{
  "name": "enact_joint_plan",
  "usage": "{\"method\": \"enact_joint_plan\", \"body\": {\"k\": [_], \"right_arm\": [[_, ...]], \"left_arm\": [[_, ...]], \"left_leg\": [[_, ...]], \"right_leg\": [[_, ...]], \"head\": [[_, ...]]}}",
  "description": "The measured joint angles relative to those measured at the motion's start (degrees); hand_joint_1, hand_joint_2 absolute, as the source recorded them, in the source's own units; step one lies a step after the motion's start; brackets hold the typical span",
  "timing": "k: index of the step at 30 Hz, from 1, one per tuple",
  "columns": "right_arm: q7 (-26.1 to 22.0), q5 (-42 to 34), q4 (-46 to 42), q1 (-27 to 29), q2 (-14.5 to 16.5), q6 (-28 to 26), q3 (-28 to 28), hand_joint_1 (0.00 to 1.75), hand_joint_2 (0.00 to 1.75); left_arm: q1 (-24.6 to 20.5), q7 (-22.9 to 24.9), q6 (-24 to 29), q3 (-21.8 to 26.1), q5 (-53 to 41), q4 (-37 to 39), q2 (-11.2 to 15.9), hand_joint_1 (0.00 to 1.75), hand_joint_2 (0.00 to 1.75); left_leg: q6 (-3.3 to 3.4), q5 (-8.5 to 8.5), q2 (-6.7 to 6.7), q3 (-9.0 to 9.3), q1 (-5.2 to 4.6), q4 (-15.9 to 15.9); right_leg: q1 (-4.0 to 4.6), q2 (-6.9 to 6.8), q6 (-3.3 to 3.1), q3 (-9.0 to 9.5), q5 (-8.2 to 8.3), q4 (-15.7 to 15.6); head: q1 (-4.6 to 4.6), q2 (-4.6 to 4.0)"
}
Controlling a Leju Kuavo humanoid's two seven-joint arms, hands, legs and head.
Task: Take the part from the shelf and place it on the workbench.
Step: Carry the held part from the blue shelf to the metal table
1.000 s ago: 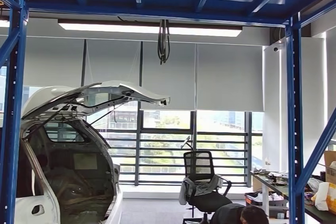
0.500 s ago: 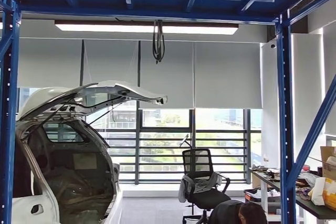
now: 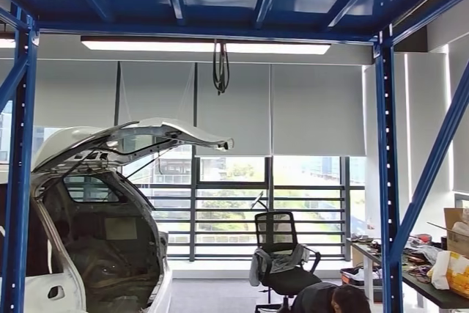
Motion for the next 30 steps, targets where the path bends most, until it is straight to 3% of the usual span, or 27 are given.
{"method": "enact_joint_plan", "body": {"k": [3, 5, 7, 8, 9, 10, 12, 14, 17, 19, 21, 23, 24, 25, 26, 29, 30], "right_arm": [[0.27, -0.18, -0.02, 0.00, -0.13, -0.02, -0.09, 1.75, 1.75], [0.42, -0.49, -0.02, 0.03, -0.21, -0.01, -0.19, 1.75, 1.75], [0.33, -0.91, -0.01, 0.11, -0.22, -0.01, -0.25, 1.75, 1.75], [0.27, -1.04, 0.00, 0.15, -0.22, -0.01, -0.27, 1.75, 1.75], [0.22, -1.12, -0.01, 0.17, -0.22, -0.01, -0.29, 1.75, 1.75], [0.20, -1.15, -0.03, 0.17, -0.22, -0.01, -0.31, 1.75, 1.75], [0.06, -1.14, -0.16, 0.13, -0.22, 0.02, -0.32, 1.75, 1.75], [-0.10, -1.03, -0.37, 0.08, -0.21, 0.08, -0.32, 1.75, 1.75], [-0.18, -0.91, -0.54, 0.08, -0.22, 0.17, -0.32, 1.75, 1.75], [-0.21, -0.89, -0.58, 0.05, -0.21, 0.23, -0.33, 1.75, 1.75], [-0.25, -0.90, -0.60, 0.00, -0.19, 0.31, -0.34, 1.75, 1.75], [-0.27, -0.90, -0.60, 0.01, -0.18, 0.43, -0.37, 1.75, 1.75], [-0.27, -0.90, -0.58, 0.05, -0.18, 0.54, -0.37, 1.75, 1.75], [-0.27, -0.91, -0.56, 0.07, -0.18, 0.66, -0.37, 1.75, 1.75], [-0.27, -0.91, -0.55, 0.09, -0.18, 0.77, -0.37, 1.75, 1.75], [-0.36, -0.99, -0.58, 0.08, -0.19, 0.84, -0.39, 1.75, 1.75], [-0.41, -1.03, -0.60, 0.06, -0.19, 0.84, -0.43, 1.75, 1.75]], "left_arm": [[0.06, -0.07, 0.04, 0.01, -0.06, 0.00, 0.04, 0.00, 1.75], [0.05, -0.11, 0.08, 0.02, -0.14, 0.00, 0.07, 0.00, 1.75], [0.16, -0.12, 0.09, 0.02, -0.23, 0.00, 0.09, 0.00, 1.75], [0.22, -0.11, 0.10, 0.02, -0.26, 0.00, 0.09, 0.00, 1.75], [0.26, -0.11, 0.11, 0.02, -0.26, 0.00, 0.09, 0.00, 1.75], [0.27, -0.10, 0.12, 0.02, -0.26, 0.00, 0.09, 0.00, 1.75], [0.21, -0.11, 0.13, 0.02, -0.26, 0.00, 0.09, 0.00, 1.75], [0.11, -0.12, 0.13, 0.02, -0.26, 0.00, 0.09, 0.00, 1.75], [0.12, -0.13, 0.11, 0.02, -0.26, 0.00, 0.09, 0.00, 1.75], [0.13, -0.13, 0.10, 0.02, -0.27, 0.00, 0.09, 0.00, 1.75], [0.05, -0.13, 0.07, 0.02, -0.31, 0.00, 0.10, 0.00, 1.75], [0.02, -0.13, 0.04, 0.02, -0.38, 0.00, 0.11, 0.00, 1.75], [0.03, -0.14, 0.02, 0.02, -0.42, 0.00, 0.11, 0.00, 1.75], [0.04, -0.14, 0.01, 0.02, -0.46, 0.00, 0.11, 0.00, 1.75], [0.04, -0.15, 0.01, 0.02, -0.50, 0.00, 0.11, 0.00, 1.75], [-0.23, -0.16, 0.04, 0.02, -0.66, 0.00, 0.25, 0.00, 1.75], [-0.35, -0.15, 0.08, 0.01, -0.77, 0.00, 0.31, 0.00, 1.75]], "left_leg": [[0.69, 0.58, 0.14, -0.38, 0.19, -0.42], [1.29, 1.18, 0.36, -0.71, 0.47, -0.55], [1.53, 1.59, 0.53, -1.23, 0.49, -0.39], [1.54, 1.74, 0.61, -1.48, 0.49, -0.25], [1.51, 1.79, 0.65, -1.68, 0.49, -0.11], [1.48, 1.81, 0.66, -1.81, 0.50, 0.03], [1.33, 1.79, 0.64, -1.99, 0.45, 0.32], [0.86, 1.91, 0.58, -2.45, 0.27, 0.62], [-0.01, 2.41, 0.57, -3.24, 0.16, 0.74], [-0.49, 1.76, 0.57, -3.66, 0.27, 1.20], [-0.79, -1.72, 0.55, -4.99, 0.34, 4.80], [-0.94, -6.46, 0.55, -7.40, 0.32, 12.07], [-0.98, -7.91, 0.55, -8.18, 0.32, 15.07], [-0.95, -8.29, 0.55, -8.04, 0.30, 16.22], [-0.84, -7.62, 0.55, -6.77, 0.27, 15.03], [-0.16, -3.28, 0.53, 0.94, 0.07, 2.92], [0.03, -2.43, 0.52, 2.47, -0.05, 0.04]], "right_leg": [[-0.16, 0.09, 0.98, -0.43, -0.39, 0.75], [-0.39, 0.16, 1.65, -2.24, -3.59, 5.29], [-0.60, 0.16, 2.19, -5.17, -7.62, 12.89], [-0.68, 0.15, 2.34, -6.01, -8.57, 15.47], [-0.74, 0.15, 2.45, -5.84, -8.40, 15.99], [-0.80, 0.14, 2.48, -4.56, -7.14, 14.17], [-0.84, 0.18, 2.29, -0.20, -3.55, 6.37], [-0.69, 0.28, 1.79, 2.14, -1.72, 1.13], [-0.50, 0.39, 1.27, 1.67, -1.59, 0.41], [-0.70, 0.29, 0.48, 1.29, -1.15, 0.08], [-0.81, 0.04, -0.56, 0.61, -0.43, -0.24], [-0.57, -0.11, -1.10, -0.54, 0.37, -0.20], [-0.44, -0.15, -1.19, -1.18, 0.82, -0.17], [-0.33, -0.15, -1.19, -1.81, 1.29, -0.13], [-0.26, -0.13, -1.13, -2.39, 1.75, -0.09], [-0.10, -0.07, -0.63, -3.76, 3.16, 0.09], [-0.04, -0.10, -0.36, -4.14, 3.68, 0.16]], "head": [[0.00, 0.00], [0.00, 0.00], [-0.01, 0.00], [-0.01, 0.00], [-0.01, 0.00], [-0.01, 0.00], [0.00, 0.00], [0.01, 0.01], [0.01, 0.02], [0.01, 0.01], [0.01, 0.00], [0.02, 0.00], [0.02, 0.00], [0.02, 0.00], [0.02, 0.00], [0.01, 0.00], [0.01, 0.00]]}}
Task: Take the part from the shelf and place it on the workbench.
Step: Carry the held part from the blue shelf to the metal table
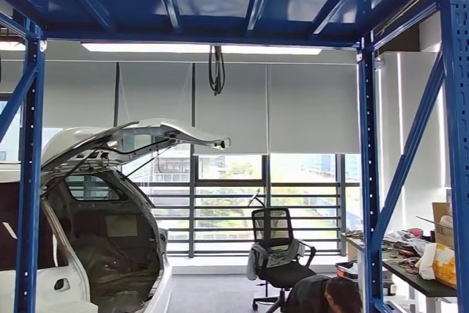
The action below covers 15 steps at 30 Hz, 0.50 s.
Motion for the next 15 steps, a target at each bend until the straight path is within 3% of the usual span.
{"method": "enact_joint_plan", "body": {"k": [1, 3, 4, 5, 6, 8, 9, 10, 11, 12, 14, 15], "right_arm": [[-0.04, -0.03, -0.01, 0.00, -0.01, 0.00, -0.04, 1.75, 1.75], [-0.14, -0.04, -0.02, 0.06, -0.02, 0.02, -0.11, 1.75, 1.75], [-0.19, -0.04, -0.02, 0.13, -0.06, 0.02, -0.15, 1.75, 1.75], [-0.24, -0.04, -0.02, 0.18, -0.12, 0.02, -0.21, 1.75, 1.75], [-0.29, -0.04, -0.01, 0.22, -0.20, 0.01, -0.28, 1.75, 1.75], [-0.34, -0.03, 0.01, 0.30, -0.32, 0.01, -0.44, 1.75, 1.75], [-0.39, -0.04, 0.03, 0.35, -0.36, 0.02, -0.52, 1.75, 1.75], [-0.48, -0.06, 0.04, 0.40, -0.38, 0.03, -0.61, 1.75, 1.75], [-0.66, -0.08, 0.06, 0.43, -0.41, 0.08, -0.70, 1.75, 1.75], [-0.87, -0.10, 0.07, 0.43, -0.44, 0.15, -0.78, 1.75, 1.75], [-1.32, -0.10, 0.03, 0.32, -0.47, 0.36, -0.92, 1.75, 1.75], [-1.45, -0.08, -0.04, 0.20, -0.48, 0.45, -0.97, 1.75, 1.75]], "left_arm": [[-0.05, 0.02, 0.05, -0.01, -0.09, 0.00, 0.04, 0.00, 1.75], [0.14, 0.12, 0.24, -0.01, -0.26, 0.00, 0.08, 0.00, 1.75], [0.23, 0.19, 0.34, 0.00, -0.29, 0.00, 0.12, 0.00, 1.75], [0.27, 0.26, 0.44, 0.01, -0.33, 0.00, 0.17, 0.00, 1.75], [0.23, 0.32, 0.50, 0.00, -0.35, 0.00, 0.22, 0.00, 1.75], [0.17, 0.37, 0.54, -0.01, -0.39, 0.00, 0.28, 0.00, 1.75], [0.19, 0.38, 0.54, -0.02, -0.46, 0.00, 0.28, 0.00, 1.75], [0.20, 0.38, 0.54, -0.03, -0.58, 0.00, 0.28, 0.00, 1.75], [0.20, 0.37, 0.52, -0.05, -0.70, 0.00, 0.29, 0.00, 1.75], [0.19, 0.36, 0.51, -0.08, -0.81, 0.00, 0.29, 0.00, 1.75], [0.17, 0.32, 0.46, -0.14, -0.94, 0.00, 0.30, 0.00, 1.75], [0.15, 0.29, 0.44, -0.18, -0.98, 0.00, 0.30, 0.00, 1.75]], "left_leg": [[0.20, 0.37, -0.01, 0.54, -0.16, -1.31], [0.66, 1.06, 0.01, -0.08, -0.34, -1.26], [1.01, 1.61, 0.12, -0.46, -0.32, -1.23], [1.42, 2.29, 0.24, -0.98, -0.25, -1.28], [1.77, 3.03, 0.37, -1.66, -0.15, -1.37], [2.17, 4.33, 0.50, -3.25, -0.17, -1.29], [2.18, 4.95, 0.54, -4.09, -0.19, -1.21], [2.16, 5.55, 0.58, -4.94, -0.21, -1.12], [2.10, 6.11, 0.62, -5.76, -0.21, -1.02], [2.00, 6.64, 0.63, -6.53, -0.22, -0.93], [1.72, 7.50, 0.59, -7.58, -0.34, -0.72], [1.49, 7.90, 0.56, -7.91, -0.43, -0.61]], "right_leg": [[0.01, -0.05, 0.32, -0.27, 0.51, 0.03], [-0.11, -0.06, 1.00, -0.59, 1.49, -0.14], [-0.23, 0.01, 1.37, -0.74, 1.21, -0.01], [-0.33, 0.11, 1.69, -1.08, -0.16, 0.83], [-0.43, 0.20, 1.98, -1.65, -2.64, 2.80], [-0.55, 0.23, 2.41, -3.01, -8.89, 9.64], [-0.58, 0.23, 2.59, -3.40, -10.78, 13.25], [-0.59, 0.22, 2.72, -3.18, -11.25, 15.63], [-0.61, 0.22, 2.78, -2.11, -10.53, 16.23], [-0.61, 0.23, 2.72, 0.05, -9.10, 14.53], [-0.50, 0.29, 2.27, 6.71, -7.08, 6.35], [-0.40, 0.33, 1.97, 9.86, -7.08, 1.84]], "head": [[-0.01, 0.00], [-0.01, 0.00], [-0.01, 0.00], [-0.01, 0.00], [-0.01, 0.00], [-0.01, 0.00], [-0.01, 0.00], [-0.01, 0.00], [-0.01, 0.00], [-0.01, 0.00], [-0.01, 0.00], [0.00, 0.00]]}}
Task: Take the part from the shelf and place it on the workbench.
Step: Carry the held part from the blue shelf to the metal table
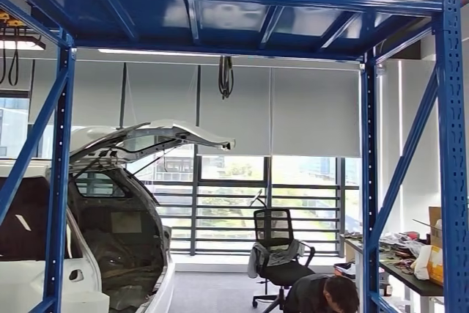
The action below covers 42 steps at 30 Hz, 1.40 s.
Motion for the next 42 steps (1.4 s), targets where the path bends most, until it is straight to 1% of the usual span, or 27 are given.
{"method": "enact_joint_plan", "body": {"k": [2, 4, 6, 8, 9, 10, 11, 12, 14, 16, 17, 19, 21, 23, 24, 25, 26, 28, 30, 32, 34, 35, 37, 38, 40, 41, 42], "right_arm": [[-0.17, 0.16, -0.12, -0.20, -0.04, 0.10, -0.11, 1.75, 1.75], [-0.26, 0.60, -0.15, -0.27, -0.15, 0.14, -0.19, 1.75, 1.75], [-0.32, 1.10, -0.15, -0.24, -0.27, 0.16, -0.21, 1.75, 1.75], [-0.46, 1.48, -0.12, -0.20, -0.35, 0.21, -0.23, 1.75, 1.75], [-0.55, 1.60, -0.08, -0.19, -0.38, 0.23, -0.24, 1.75, 1.75], [-0.62, 1.71, -0.03, -0.18, -0.40, 0.26, -0.25, 1.75, 1.75], [-0.68, 1.77, 0.03, -0.18, -0.42, 0.30, -0.26, 1.75, 1.75], [-0.75, 1.84, 0.09, -0.18, -0.44, 0.36, -0.26, 1.75, 1.75], [-0.91, 1.97, 0.15, -0.21, -0.50, 0.52, -0.26, 1.75, 1.75], [-1.10, 2.04, 0.13, -0.29, -0.61, 0.66, -0.30, 1.75, 1.75], [-1.15, 2.04, 0.13, -0.36, -0.69, 0.72, -0.33, 1.75, 1.75], [-1.19, 2.05, 0.14, -0.58, -0.87, 0.92, -0.34, 1.75, 1.75], [-1.31, 2.03, 0.16, -0.83, -1.16, 1.30, -0.32, 1.75, 1.75], [-1.54, 2.01, 0.25, -0.99, -1.63, 1.75, -0.29, 1.75, 1.75], [-1.64, 2.01, 0.32, -1.04, -1.87, 1.93, -0.27, 1.75, 1.75], [-1.74, 2.02, 0.40, -1.10, -2.05, 2.06, -0.24, 1.75, 1.75], [-1.84, 2.06, 0.46, -1.18, -2.21, 2.17, -0.21, 1.75, 1.75], [-2.09, 2.20, 0.52, -1.46, -2.51, 2.41, -0.16, 1.75, 1.75], [-2.38, 2.40, 0.53, -1.92, -2.78, 2.62, -0.09, 1.75, 1.75], [-2.69, 2.69, 0.60, -2.41, -3.05, 2.73, 0.02, 1.75, 1.75], [-3.02, 2.88, 0.69, -3.10, -3.25, 2.92, 0.14, 1.75, 1.75], [-3.15, 2.91, 0.75, -3.53, -3.28, 3.02, 0.23, 1.75, 1.75], [-3.48, 2.89, 0.93, -4.18, -3.31, 3.16, 0.40, 1.75, 1.75], [-3.67, 2.92, 1.12, -4.34, -3.32, 3.21, 0.46, 1.75, 1.75], [-4.15, 3.06, 1.63, -4.55, -3.37, 3.21, 0.59, 1.75, 1.75], [-4.39, 3.20, 1.89, -4.65, -3.41, 3.18, 0.70, 1.75, 1.75], [-4.62, 3.33, 2.08, -4.73, -3.45, 3.13, 0.81, 1.75, 1.75]], "left_arm": [[-0.07, -0.13, -0.04, -0.05, -0.11, 0.00, 0.00, 0.00, 1.75], [-0.07, -0.27, -0.05, -0.09, -0.28, 0.00, 0.01, 0.00, 1.75], [0.06, -0.30, -0.05, -0.11, -0.38, 0.00, 0.02, 0.00, 1.75], [0.13, -0.21, -0.03, -0.12, -0.37, 0.00, 0.02, 0.00, 1.75], [0.14, -0.12, -0.02, -0.12, -0.36, 0.00, 0.02, 0.00, 1.75], [0.16, -0.02, -0.01, -0.12, -0.36, 0.00, 0.03, 0.00, 1.75], [0.17, 0.10, 0.00, -0.12, -0.36, 0.00, 0.05, 0.00, 1.75], [0.17, 0.21, 0.03, -0.12, -0.34, 0.00, 0.09, 0.00, 1.75], [0.07, 0.39, 0.05, -0.13, -0.33, 0.00, 0.24, 0.00, 1.75], [-0.23, 0.51, 0.05, -0.14, -0.33, 0.00, 0.38, 0.00, 1.75], [-0.37, 0.55, 0.05, -0.14, -0.33, 0.00, 0.42, 0.00, 1.75], [-0.39, 0.69, 0.04, -0.14, -0.33, 0.00, 0.49, 0.00, 1.75], [-0.25, 0.96, 0.00, -0.14, -0.33, 0.00, 0.54, 0.00, 1.75], [-0.26, 1.16, -0.09, -0.14, -0.32, 0.00, 0.55, 0.00, 1.75], [-0.27, 1.22, -0.17, -0.14, -0.31, 0.00, 0.55, 0.00, 1.75], [-0.24, 1.28, -0.27, -0.14, -0.27, 0.00, 0.55, 0.00, 1.75], [-0.18, 1.43, -0.37, -0.14, -0.18, 0.00, 0.55, 0.00, 1.75], [-0.11, 1.90, -0.50, -0.14, 0.07, 0.00, 0.56, 0.00, 1.75], [-0.22, 2.61, -0.58, -0.14, 0.34, 0.00, 0.57, 0.00, 1.75], [-0.32, 3.77, -0.75, -0.05, 0.60, 0.00, 0.63, 0.00, 1.75], [-0.17, 5.14, -1.02, 0.13, 0.75, -0.01, 0.81, 0.00, 1.75], [-0.02, 5.70, -1.17, 0.24, 0.80, -0.01, 0.96, 0.00, 1.75], [0.04, 7.17, -1.44, 0.45, 1.01, -0.01, 1.28, 0.00, 1.75], [0.01, 8.37, -1.56, 0.62, 1.21, 0.00, 1.43, 0.00, 1.75], [0.10, 11.54, -1.60, 1.19, 1.74, 0.00, 1.94, 0.00, 1.75], [0.33, 12.98, -1.54, 1.56, 1.97, 0.00, 2.27, 0.00, 1.75], [0.63, 14.07, -1.48, 1.92, 2.17, 0.00, 2.65, 0.00, 1.75]], "left_leg": [[-0.56, 0.83, -0.03, -0.50, -0.09, 0.15], [-1.22, 1.20, -0.11, -1.12, -0.04, 0.35], [-1.79, -1.67, -0.32, -2.29, 0.05, 2.73], [-2.23, -7.06, -0.43, -4.41, 0.22, 9.33], [-2.43, -8.82, -0.44, -5.41, 0.28, 13.13], [-2.59, -9.33, -0.43, -5.93, 0.32, 16.02], [-2.68, -8.48, -0.42, -5.64, 0.35, 17.10], [-2.71, -6.81, -0.37, -4.37, 0.38, 16.09], [-2.54, -3.95, 0.94, 0.84, 0.30, 8.72], [-2.00, -3.79, 2.61, 5.15, 0.01, 1.66], [-1.70, -4.24, 2.87, 5.89, -0.14, 0.03], [-0.86, -4.43, 1.95, 5.54, -0.03, -0.77], [0.16, -3.87, 0.99, 4.93, 0.24, -1.05], [0.77, -3.14, 0.04, 4.18, 0.27, -1.03], [0.89, -2.84, -0.52, 3.80, 0.20, -0.96], [0.93, -2.60, -1.12, 3.45, 0.13, -0.86], [0.93, -2.42, -1.78, 3.19, 0.04, -0.75], [0.87, -2.18, -3.15, 2.98, -0.15, -0.61], [0.66, -1.96, -4.44, 2.75, -0.23, -0.51], [0.11, -1.56, -5.59, 2.14, -0.03, -0.39], [-0.55, -1.25, -6.61, 1.53, 0.11, -0.30], [-0.78, -1.61, -6.25, 1.11, 0.03, 0.10], [-1.22, -4.10, -4.19, -0.86, -0.10, 3.71], [-1.52, -5.99, -2.89, -2.54, -0.02, 7.17], [-2.18, -8.75, -1.82, -5.74, 0.35, 14.30], [-2.43, -8.81, -1.56, -6.30, 0.52, 15.75], [-2.61, -7.76, -1.30, -5.70, 0.67, 14.80]], "right_leg": [[0.27, 0.07, -0.45, 3.06, -0.66, -4.89], [0.25, -0.11, -1.06, 2.65, -0.42, -5.70], [0.03, -0.48, -2.08, 1.55, 0.38, -5.97], [0.03, -0.91, -2.75, 0.07, 1.37, -5.91], [0.10, -1.20, -2.83, -0.68, 1.89, -5.82], [0.16, -1.55, -2.83, -1.40, 2.37, -5.72], [0.20, -1.96, -2.78, -2.08, 2.78, -5.58], [0.22, -2.40, -2.68, -2.68, 3.10, -5.38], [0.33, -3.35, -2.38, -3.59, 3.44, -4.71], [0.56, -4.37, -1.93, -4.16, 3.61, -3.97], [0.68, -4.93, -1.65, -4.40, 3.73, -3.70], [0.70, -5.61, -0.96, -4.79, 3.88, -3.37], [0.54, -3.89, -0.24, -5.82, 1.91, -1.15], [0.37, -1.40, 0.20, -8.32, -2.39, 5.41], [0.34, -0.86, 0.27, -9.76, -4.27, 9.43], [0.34, -0.60, 0.29, -10.70, -5.30, 12.32], [0.35, -0.44, 0.22, -10.66, -5.23, 13.18], [0.38, 0.25, -0.27, -7.38, -2.15, 7.96], [0.35, 2.82, -1.18, -3.18, 1.07, -0.05], [0.37, 4.48, -1.70, -1.70, 2.07, -3.45], [0.30, 3.49, -1.79, -1.69, 2.20, -4.11], [0.14, 2.77, -1.96, -1.59, 2.29, -4.61], [-0.22, 1.13, -2.31, -1.48, 2.46, -5.56], [-0.19, 0.33, -2.42, -1.59, 2.53, -5.55], [-0.15, -1.29, -2.44, -1.84, 2.51, -5.39], [-0.14, -2.02, -2.41, -1.93, 2.49, -5.28], [-0.15, -2.70, -2.34, -1.99, 2.43, -5.14]], "head": [[0.01, 0.01], [0.01, 0.01], [0.02, 0.01], [0.03, 0.00], [0.03, 0.00], [0.03, 0.00], [0.03, 0.00], [0.03, 0.00], [0.03, 0.00], [0.03, 0.00], [0.03, 0.00], [0.03, 0.00], [0.03, 0.00], [0.03, 0.00], [0.03, 0.00], [0.03, 0.00], [0.03, 0.00], [0.03, 0.00], [0.03, 0.00], [0.03, 0.02], [0.02, 0.03], [0.02, 0.02], [0.04, 0.01], [0.05, 0.01], [0.05, 0.00], [0.05, 0.00], [0.05, 0.00]]}}
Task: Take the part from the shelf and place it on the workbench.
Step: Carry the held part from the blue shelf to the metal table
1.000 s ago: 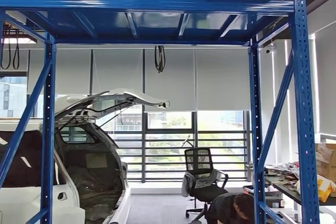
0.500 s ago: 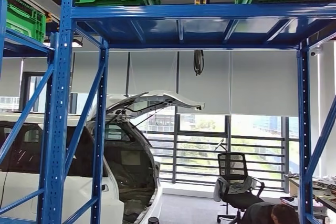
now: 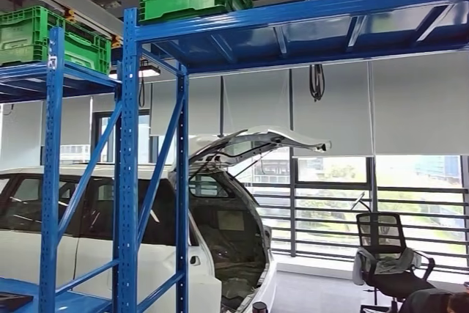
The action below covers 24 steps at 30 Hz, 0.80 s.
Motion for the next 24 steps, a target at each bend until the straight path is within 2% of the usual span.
{"method": "enact_joint_plan", "body": {"k": [1, 2, 4, 5, 7, 8, 9, 10, 11, 13, 14, 15, 16, 17, 18, 19, 20, 21, 22, 23, 24], "right_arm": [[-0.19, 0.11, 0.13, -0.05, -0.06, -0.07, 0.08, 1.75, 1.75], [-0.32, 0.20, 0.19, -0.10, -0.14, -0.14, 0.13, 1.75, 1.75], [-0.50, 0.27, 0.22, -0.24, -0.34, -0.26, 0.15, 1.75, 1.75], [-0.56, 0.33, 0.22, -0.27, -0.46, -0.29, 0.20, 1.75, 1.75], [-0.67, 0.46, 0.22, -0.20, -0.66, -0.32, 0.32, 1.75, 1.75], [-0.71, 0.52, 0.22, -0.14, -0.73, -0.33, 0.38, 1.75, 1.75], [-0.76, 0.56, 0.21, -0.05, -0.81, -0.33, 0.41, 1.75, 1.75], [-0.81, 0.59, 0.19, 0.13, -0.95, -0.32, 0.43, 1.75, 1.75], [-0.87, 0.64, 0.18, 0.43, -1.13, -0.31, 0.44, 1.75, 1.75], [-1.01, 0.84, 0.20, 1.22, -1.45, -0.28, 0.52, 1.75, 1.75], [-1.13, 1.01, 0.23, 1.50, -1.54, -0.26, 0.60, 1.75, 1.75], [-1.29, 1.18, 0.26, 1.60, -1.56, -0.25, 0.70, 1.75, 1.75], [-1.45, 1.32, 0.27, 1.54, -1.56, -0.25, 0.81, 1.75, 1.75], [-1.63, 1.42, 0.27, 1.37, -1.56, -0.25, 0.90, 1.75, 1.75], [-1.81, 1.49, 0.27, 1.17, -1.56, -0.26, 0.99, 1.75, 1.75], [-2.02, 1.54, 0.23, 0.99, -1.56, -0.34, 1.07, 1.75, 1.75], [-2.29, 1.61, 0.16, 0.86, -1.55, -0.49, 1.14, 1.75, 1.75], [-2.59, 1.67, 0.03, 0.81, -1.54, -0.72, 1.20, 1.75, 1.75], [-2.90, 1.72, -0.16, 0.83, -1.52, -0.98, 1.23, 1.75, 1.75], [-3.19, 1.76, -0.38, 0.89, -1.47, -1.20, 1.25, 1.75, 1.75], [-3.42, 1.80, -0.59, 1.04, -1.41, -1.34, 1.26, 1.75, 1.75]], "left_arm": [[0.28, 0.69, 0.04, 0.31, 0.15, 0.00, 0.37, 0.00, 1.75], [0.45, 0.96, 0.06, 0.58, 0.26, 0.00, 0.70, 0.00, 1.75], [0.50, 1.53, 0.32, 0.99, 0.44, 0.00, 1.15, 0.00, 1.75], [0.52, 1.98, 0.62, 1.17, 0.47, 0.00, 1.28, 0.00, 1.75], [0.77, 2.99, 1.30, 1.60, 0.52, 0.00, 1.47, 0.00, 1.75], [0.99, 3.33, 1.50, 1.83, 0.51, 0.00, 1.56, 0.00, 1.75], [1.15, 3.61, 1.62, 2.03, 0.49, 0.00, 1.65, 0.00, 1.75], [1.21, 3.81, 1.69, 2.15, 0.46, 0.00, 1.73, 0.00, 1.75], [1.21, 3.93, 1.77, 2.23, 0.43, 0.00, 1.80, 0.00, 1.75], [1.12, 3.88, 1.93, 2.39, 0.43, 0.00, 1.91, 0.00, 1.75], [1.14, 3.70, 1.99, 2.48, 0.47, 0.00, 1.98, 0.00, 1.75], [1.19, 3.45, 2.03, 2.59, 0.59, 0.00, 2.07, 0.00, 1.75], [1.24, 3.19, 2.05, 2.71, 0.75, -0.01, 2.17, 0.00, 1.75], [1.25, 2.97, 2.05, 2.82, 0.91, -0.01, 2.28, 0.00, 1.75], [1.22, 2.74, 2.03, 2.93, 1.06, -0.02, 2.37, 0.00, 1.75], [1.13, 2.54, 2.02, 3.04, 1.15, -0.03, 2.50, 0.00, 1.75], [1.08, 2.31, 2.04, 3.17, 1.25, -0.03, 2.67, 0.00, 1.75], [1.08, 2.08, 2.11, 3.32, 1.33, -0.04, 2.83, 0.00, 1.75], [1.18, 1.92, 2.23, 3.46, 1.39, -0.04, 3.05, 0.00, 1.75], [1.36, 1.79, 2.34, 3.59, 1.45, -0.04, 3.27, 0.00, 1.75], [1.53, 1.74, 2.45, 3.68, 1.46, -0.04, 3.44, 0.00, 1.75]], "left_leg": [[-0.09, 1.85, 0.46, 1.64, 0.12, -3.10], [-0.14, 3.65, 1.59, 3.76, 0.13, -7.29], [0.38, 5.77, 3.30, 6.62, -0.12, -13.25], [0.74, 5.91, 3.67, 6.97, -0.30, -14.26], [1.54, 6.03, 2.69, 6.58, -0.53, -14.16], [1.87, 6.18, 2.24, 6.45, -0.51, -14.20], [2.22, 6.36, 1.78, 6.32, -0.45, -14.25], [2.55, 6.55, 1.30, 6.23, -0.37, -14.32], [2.81, 6.70, 0.78, 6.11, -0.34, -14.33], [3.16, 6.90, -0.52, 5.92, -0.50, -14.30], [3.26, 6.97, -1.21, 5.87, -0.62, -14.28], [3.33, 7.03, -1.92, 5.87, -0.75, -14.27], [3.36, 7.09, -2.66, 5.91, -0.88, -14.26], [3.37, 7.14, -3.37, 5.96, -0.95, -14.25], [3.30, 7.22, -4.05, 5.92, -1.04, -14.22], [3.15, 7.33, -4.74, 5.77, -0.99, -14.16], [2.92, 7.50, -5.40, 5.48, -0.86, -14.11], [2.59, 7.71, -6.09, 5.14, -0.73, -14.09], [2.23, 7.94, -6.84, 4.83, -0.62, -14.13], [1.93, 7.91, -6.99, 4.56, -0.63, -14.04], [1.65, 7.39, -6.26, 4.14, -0.74, -13.43]], "right_leg": [[-0.02, -0.65, 0.14, -0.03, -0.10, 0.17], [0.00, -1.26, 0.38, -0.05, -0.26, 0.39], [0.27, -2.41, 1.00, -0.22, -0.59, 0.95], [0.42, -2.88, 1.30, -0.29, -0.70, 1.15], [0.43, -3.75, 1.79, -0.30, -0.72, 1.23], [0.29, -3.45, 2.11, -0.33, -1.05, 1.41], [0.16, -2.53, 2.40, -0.63, -1.92, 2.25], [0.06, -1.17, 2.64, -1.41, -3.46, 4.24], [-0.01, 0.37, 2.78, -2.68, -5.46, 7.39], [0.02, 1.88, 2.68, -5.99, -8.97, 15.17], [0.05, 2.14, 2.54, -6.97, -9.43, 17.45], [0.10, 2.33, 2.32, -6.98, -8.74, 17.57], [0.17, 2.67, 2.01, -5.89, -7.00, 15.30], [0.24, 3.62, 1.55, -4.07, -4.73, 11.44], [0.26, 5.25, 1.00, -2.27, -2.91, 7.55], [0.28, 6.66, 0.59, -0.91, -1.66, 4.43], [0.33, 7.66, 0.28, -0.20, -1.19, 2.63], [0.38, 7.85, 0.14, -0.03, -1.29, 1.99], [0.41, 7.12, 0.13, 0.01, -1.25, 1.60], [0.31, 6.24, 0.04, 0.08, -1.15, 1.28], [0.15, 5.44, -0.09, 0.18, -0.98, 0.93]], "head": [[0.00, 0.00], [0.00, 0.00], [0.00, 0.00], [-0.01, 0.00], [-0.02, 0.00], [-0.02, 0.00], [-0.02, 0.00], [-0.02, 0.00], [-0.02, 0.00], [-0.02, 0.00], [-0.02, 0.00], [-0.02, 0.00], [-0.02, 0.00], [-0.02, 0.00], [-0.02, 0.00], [-0.01, 0.01], [-0.01, 0.01], [-0.01, 0.01], [-0.02, 0.01], [-0.02, 0.01], [-0.02, 0.00]]}}
